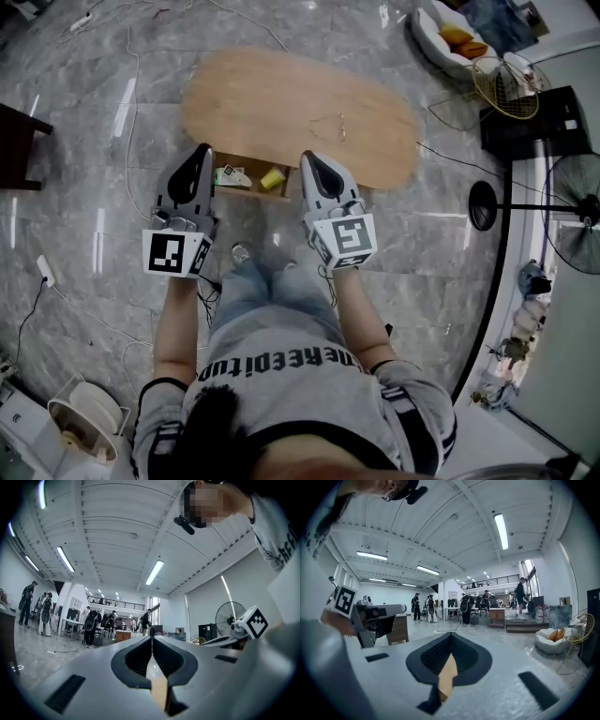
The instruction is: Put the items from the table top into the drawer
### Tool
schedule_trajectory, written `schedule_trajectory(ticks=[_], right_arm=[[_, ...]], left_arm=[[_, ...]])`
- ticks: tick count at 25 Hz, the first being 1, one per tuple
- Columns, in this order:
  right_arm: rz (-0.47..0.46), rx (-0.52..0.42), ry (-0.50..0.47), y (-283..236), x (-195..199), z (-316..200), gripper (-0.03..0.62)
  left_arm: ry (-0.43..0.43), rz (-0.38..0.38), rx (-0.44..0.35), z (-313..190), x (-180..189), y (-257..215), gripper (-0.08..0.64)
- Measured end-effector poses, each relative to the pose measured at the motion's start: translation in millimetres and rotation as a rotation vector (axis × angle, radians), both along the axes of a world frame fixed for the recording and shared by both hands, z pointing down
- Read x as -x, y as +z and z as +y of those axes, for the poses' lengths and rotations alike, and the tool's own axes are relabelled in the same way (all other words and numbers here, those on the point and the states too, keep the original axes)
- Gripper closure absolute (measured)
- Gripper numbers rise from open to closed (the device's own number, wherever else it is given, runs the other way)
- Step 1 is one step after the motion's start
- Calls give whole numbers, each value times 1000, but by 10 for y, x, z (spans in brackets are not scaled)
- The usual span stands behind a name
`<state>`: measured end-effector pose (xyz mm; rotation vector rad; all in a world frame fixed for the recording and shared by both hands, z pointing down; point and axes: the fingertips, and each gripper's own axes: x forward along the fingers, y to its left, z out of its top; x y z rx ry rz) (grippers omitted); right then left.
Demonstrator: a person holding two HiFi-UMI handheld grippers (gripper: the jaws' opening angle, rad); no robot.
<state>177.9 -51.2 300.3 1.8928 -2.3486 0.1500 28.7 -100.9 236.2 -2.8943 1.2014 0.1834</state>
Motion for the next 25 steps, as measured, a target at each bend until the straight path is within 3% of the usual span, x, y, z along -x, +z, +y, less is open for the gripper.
schedule_trajectory(ticks=[15,25], right_arm=[[17,-115,16,-735,-372,580,591],[5,-171,8,-916,-500,1142,591]], left_arm=[[-46,18,-24,628,-260,-479,548],[-54,23,-23,1154,-394,-552,548]])
